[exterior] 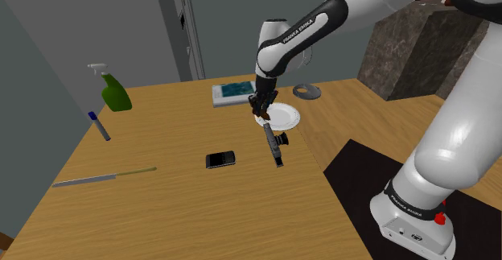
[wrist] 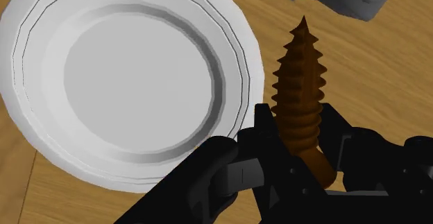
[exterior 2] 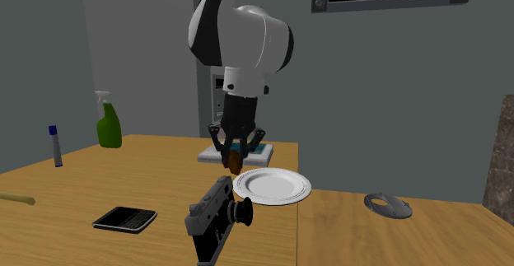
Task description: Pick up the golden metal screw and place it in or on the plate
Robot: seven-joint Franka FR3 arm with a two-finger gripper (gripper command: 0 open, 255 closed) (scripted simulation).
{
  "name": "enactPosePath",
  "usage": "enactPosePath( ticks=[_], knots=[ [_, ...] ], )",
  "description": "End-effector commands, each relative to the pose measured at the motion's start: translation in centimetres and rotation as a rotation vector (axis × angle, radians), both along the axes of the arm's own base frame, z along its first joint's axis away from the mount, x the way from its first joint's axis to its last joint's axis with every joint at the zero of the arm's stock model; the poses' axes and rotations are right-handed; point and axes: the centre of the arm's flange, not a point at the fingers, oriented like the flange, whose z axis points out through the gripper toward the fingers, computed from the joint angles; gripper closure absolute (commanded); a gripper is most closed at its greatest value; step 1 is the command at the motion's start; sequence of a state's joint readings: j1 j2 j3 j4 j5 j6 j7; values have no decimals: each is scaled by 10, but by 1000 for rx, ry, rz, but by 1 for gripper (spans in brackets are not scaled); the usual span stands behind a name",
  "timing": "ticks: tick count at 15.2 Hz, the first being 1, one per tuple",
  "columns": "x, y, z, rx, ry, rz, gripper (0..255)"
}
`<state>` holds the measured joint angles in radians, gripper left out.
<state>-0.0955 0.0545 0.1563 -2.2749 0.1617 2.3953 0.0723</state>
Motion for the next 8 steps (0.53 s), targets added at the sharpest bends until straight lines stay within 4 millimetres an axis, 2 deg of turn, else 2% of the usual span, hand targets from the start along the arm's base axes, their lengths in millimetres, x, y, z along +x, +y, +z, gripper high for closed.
enactPosePath(
  ticks=[1, 6, 7, 8],
  knots=[
    [-4, -26, -2, 1, 0, 2, 255],
    [-11, -91, -4, 1, 0, 2, 255],
    [-12, -100, -4, 1, 0, 2, 255],
    [-12, -100, -9, 1, 0, 2, 255]
  ],
)
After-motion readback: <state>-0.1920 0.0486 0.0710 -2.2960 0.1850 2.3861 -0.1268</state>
